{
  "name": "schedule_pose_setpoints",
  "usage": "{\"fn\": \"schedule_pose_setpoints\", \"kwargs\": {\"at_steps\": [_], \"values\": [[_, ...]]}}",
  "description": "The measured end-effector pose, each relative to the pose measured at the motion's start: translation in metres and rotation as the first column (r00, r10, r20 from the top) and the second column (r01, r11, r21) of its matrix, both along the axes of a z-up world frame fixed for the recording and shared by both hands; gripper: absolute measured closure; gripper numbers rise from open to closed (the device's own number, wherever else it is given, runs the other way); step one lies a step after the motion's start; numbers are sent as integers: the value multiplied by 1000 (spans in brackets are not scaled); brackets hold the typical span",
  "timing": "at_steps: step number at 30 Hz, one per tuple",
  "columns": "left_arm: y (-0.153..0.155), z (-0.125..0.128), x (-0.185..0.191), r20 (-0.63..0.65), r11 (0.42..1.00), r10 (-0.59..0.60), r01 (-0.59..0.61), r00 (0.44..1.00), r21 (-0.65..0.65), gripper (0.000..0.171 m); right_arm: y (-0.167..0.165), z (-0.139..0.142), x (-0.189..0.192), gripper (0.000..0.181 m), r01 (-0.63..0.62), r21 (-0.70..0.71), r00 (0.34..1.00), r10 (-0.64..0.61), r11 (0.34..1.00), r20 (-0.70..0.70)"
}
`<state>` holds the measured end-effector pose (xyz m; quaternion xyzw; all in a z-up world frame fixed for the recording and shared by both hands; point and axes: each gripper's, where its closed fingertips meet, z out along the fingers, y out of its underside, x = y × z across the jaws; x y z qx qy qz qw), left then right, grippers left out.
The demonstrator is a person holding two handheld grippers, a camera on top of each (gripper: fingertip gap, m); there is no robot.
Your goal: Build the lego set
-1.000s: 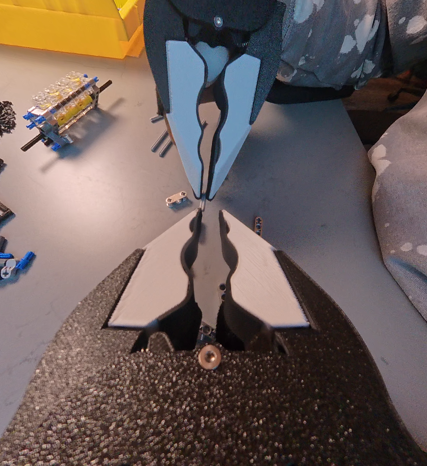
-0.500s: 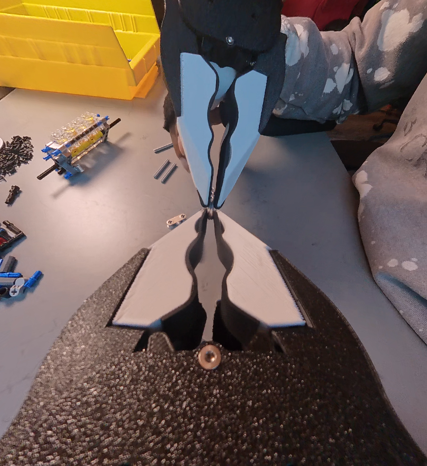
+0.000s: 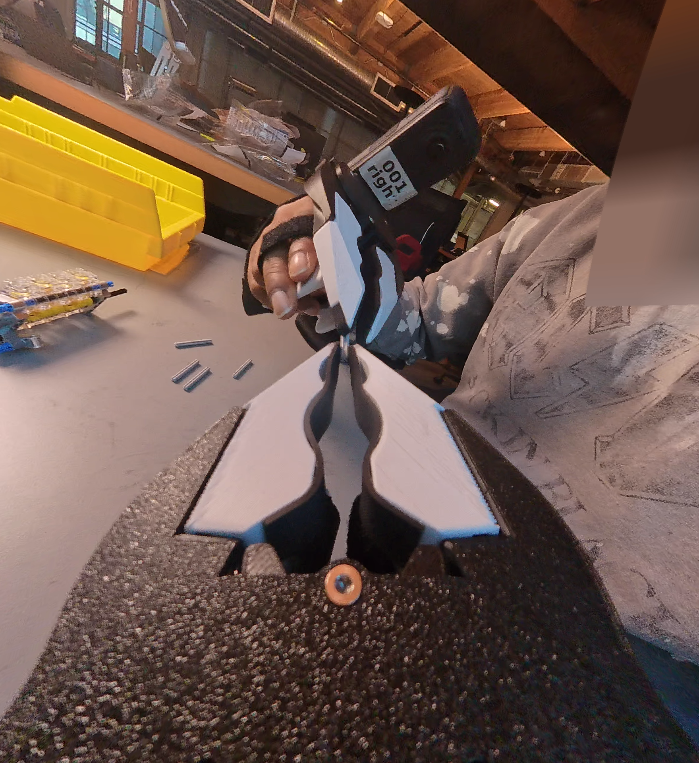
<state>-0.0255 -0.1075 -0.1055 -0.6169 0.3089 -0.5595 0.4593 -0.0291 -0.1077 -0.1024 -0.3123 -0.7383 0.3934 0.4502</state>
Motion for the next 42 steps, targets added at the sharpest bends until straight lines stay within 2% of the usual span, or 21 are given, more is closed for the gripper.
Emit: {"fn": "schedule_pose_setpoints", "kwargs": {"at_steps": [12, 22, 25, 27, 29, 31, 33, 38, 42], "values": [[-4, 2, 0, 77, 994, -67, 73, 995, -82, 170, -1, -1, 0, 177, 1, 59, 1000, 1, 998, -22], [-4, -1, 1, 62, 994, -67, 72, 996, -86, 170, -1, -6, -2, 178, 5, 89, 1000, -4, 996, -16], [2, -6, 0, 30, 996, -32, 34, 999, -86, 169, 4, -10, -3, 178, 20, 76, 1000, -21, 997, 1], [9, -19, -3, -85, 998, 38, -41, 996, -42, 168, 10, -17, -2, 178, 28, 49, 999, -30, 998, 37], [19, -44, -9, -289, 991, 130, -124, 948, 39, 164, 22, -27, 1, 178, 37, 7, 996, -38, 999, 81], [24, -71, -14, -478, 984, 179, -148, 860, 103, 160, 33, -45, 6, 179, 45, -36, 986, -38, 998, 163], [24, -92, -16, -601, 981, 191, -136, 776, 136, 157, 40, -64, 10, 179, 49, -45, 969, -37, 998, 244], [20, -113, -11, -695, 985, 170, -96, 699, 145, 156, 29, -97, 11, 179, 28, -15, 920, -20, 1000, 392], [19, -123, -6, -740, 986, 165, -79, 652, 150, 156, 30, -107, 12, 179, 37, -12, 899, -29, 999, 437]]}}
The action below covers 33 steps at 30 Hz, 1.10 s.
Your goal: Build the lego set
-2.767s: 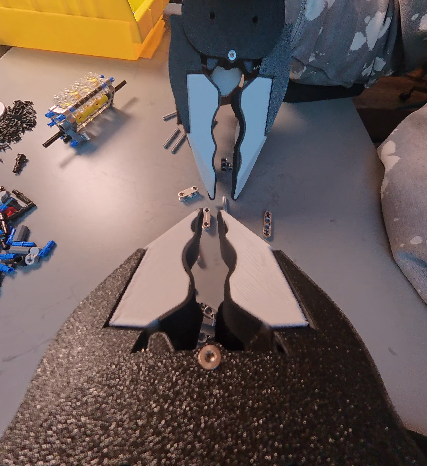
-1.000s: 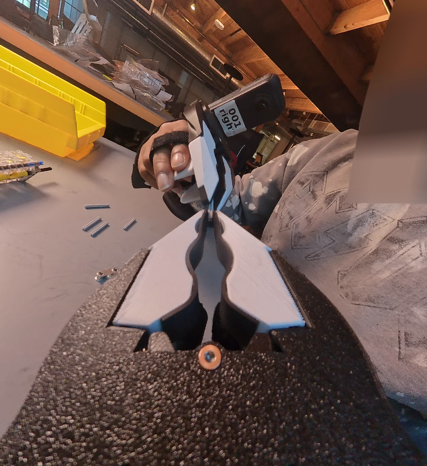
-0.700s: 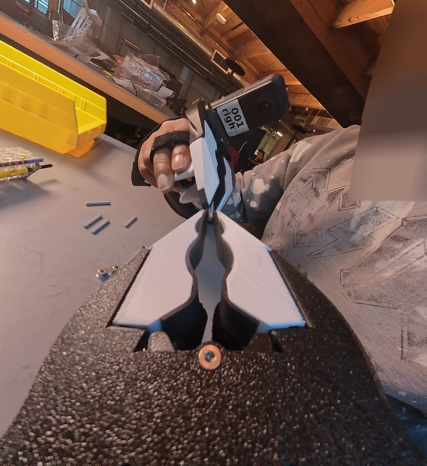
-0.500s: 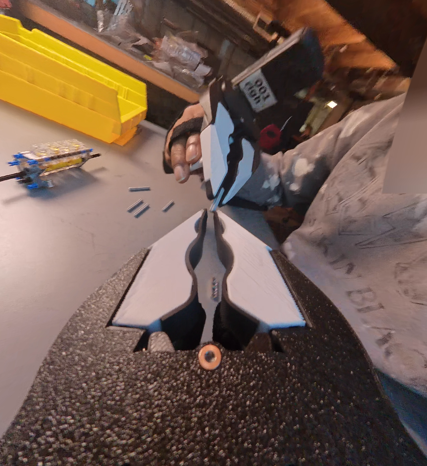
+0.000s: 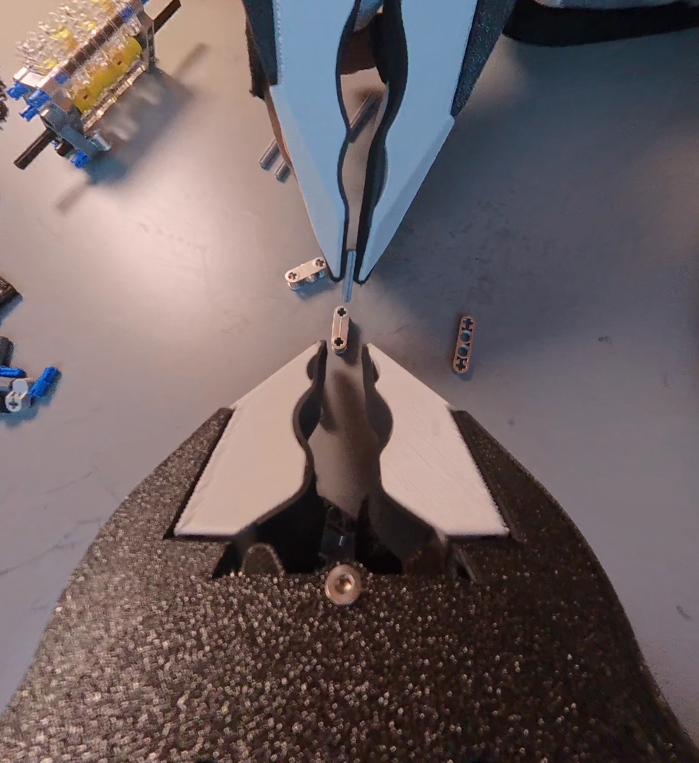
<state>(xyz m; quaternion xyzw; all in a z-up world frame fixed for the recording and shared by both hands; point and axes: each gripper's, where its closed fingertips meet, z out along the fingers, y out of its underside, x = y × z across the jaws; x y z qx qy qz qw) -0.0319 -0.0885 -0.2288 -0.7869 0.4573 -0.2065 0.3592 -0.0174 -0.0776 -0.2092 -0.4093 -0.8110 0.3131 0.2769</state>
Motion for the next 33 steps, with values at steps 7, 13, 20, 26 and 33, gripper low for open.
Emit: {"fn": "schedule_pose_setpoints", "kwargs": {"at_steps": [7, 13, 20, 26, 33], "values": [[3, -5, 6, -13, 1000, 11, -11, 1000, -1, 166, -2, -5, 0, 179, -4, 11, 999, 4, 1000, 31], [-6, -5, 18, 5, 997, -74, 74, 997, -28, 166, -9, -5, 2, 179, -51, 34, 996, 48, 998, 78], [-15, -7, 26, 7, 970, -235, 235, 972, -65, 164, -29, 0, 11, 179, -190, 65, 968, 176, 980, 181], [-8, -6, 19, -11, 972, -231, 230, 973, -47, 160, -25, -4, 8, 179, -279, 124, 932, 237, 952, 275], [-1, 3, 8, 1, 986, -164, 164, 986, 6, 162, -16, -6, 5, 179, -347, 155, 896, 278, 925, 347]]}}
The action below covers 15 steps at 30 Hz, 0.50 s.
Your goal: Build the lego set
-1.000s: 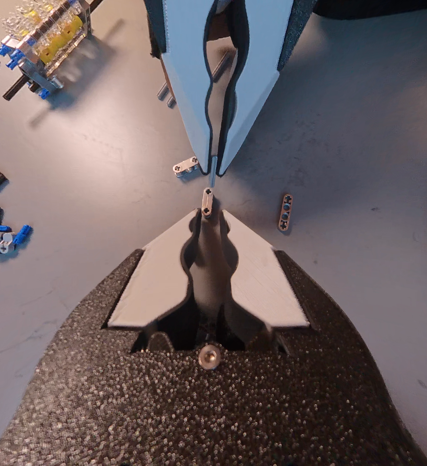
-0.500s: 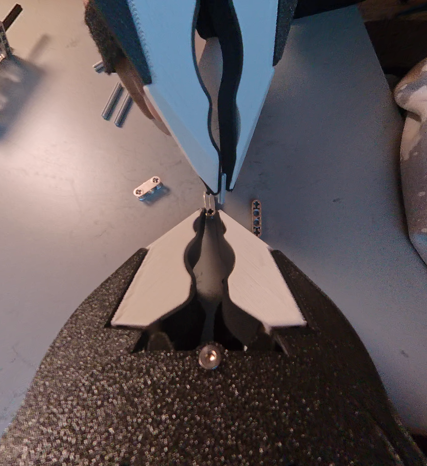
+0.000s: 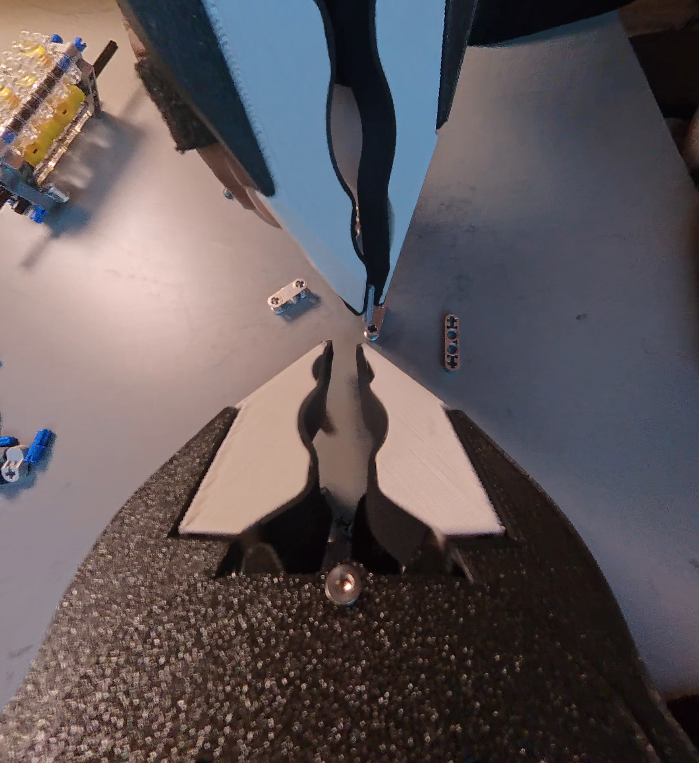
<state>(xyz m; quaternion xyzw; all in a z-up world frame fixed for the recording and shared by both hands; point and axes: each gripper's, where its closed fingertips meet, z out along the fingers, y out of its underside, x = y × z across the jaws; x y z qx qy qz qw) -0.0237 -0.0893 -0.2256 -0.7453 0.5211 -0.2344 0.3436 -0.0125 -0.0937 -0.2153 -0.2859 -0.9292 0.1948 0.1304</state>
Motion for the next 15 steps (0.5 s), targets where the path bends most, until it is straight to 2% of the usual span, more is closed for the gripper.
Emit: {"fn": "schedule_pose_setpoints", "kwargs": {"at_steps": [15], "values": [[-10, -6, 1, -18, 1000, -7, 7, 1000, -19, 162, -6, -7, -1, 179, -126, 48, 986, 120, 991, 114]]}}
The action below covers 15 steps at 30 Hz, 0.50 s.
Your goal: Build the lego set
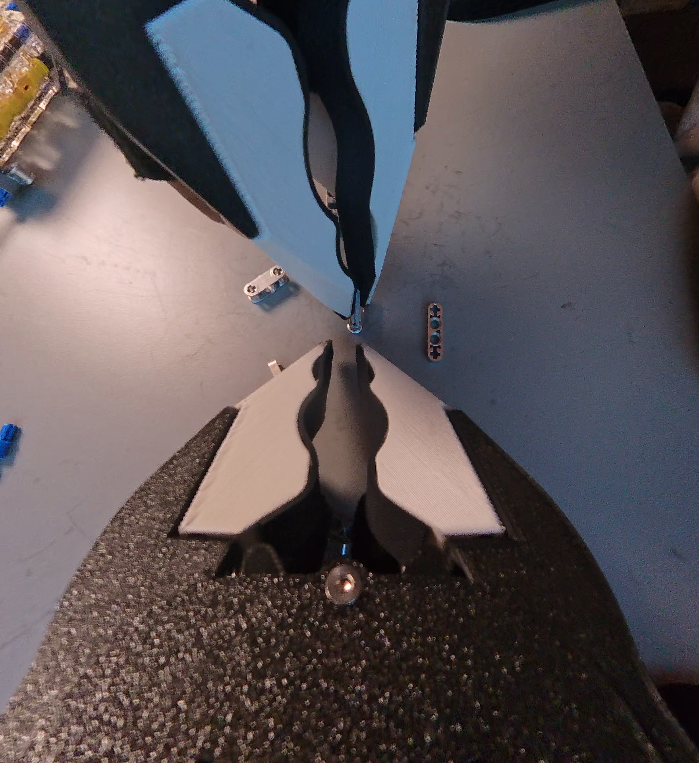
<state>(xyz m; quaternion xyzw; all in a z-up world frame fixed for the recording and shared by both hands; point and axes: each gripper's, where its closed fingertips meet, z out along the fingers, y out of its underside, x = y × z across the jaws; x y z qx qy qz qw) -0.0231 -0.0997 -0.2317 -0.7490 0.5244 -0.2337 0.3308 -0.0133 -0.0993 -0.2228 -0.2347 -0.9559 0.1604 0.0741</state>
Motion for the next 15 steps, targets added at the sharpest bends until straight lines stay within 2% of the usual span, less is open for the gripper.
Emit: {"fn": "schedule_pose_setpoints", "kwargs": {"at_steps": [7, 15], "values": [[-3, -1, 5, 12, 1000, -5, 5, 1000, -13, 161, 1, -3, 1, 179, -17, 31, 999, 16, 999, 36], [-1, -4, 9, 13, 1000, 24, -24, 1000, -18, 161, 6, -8, 3, 179, 106, 52, 994, -108, 993, 34]]}}
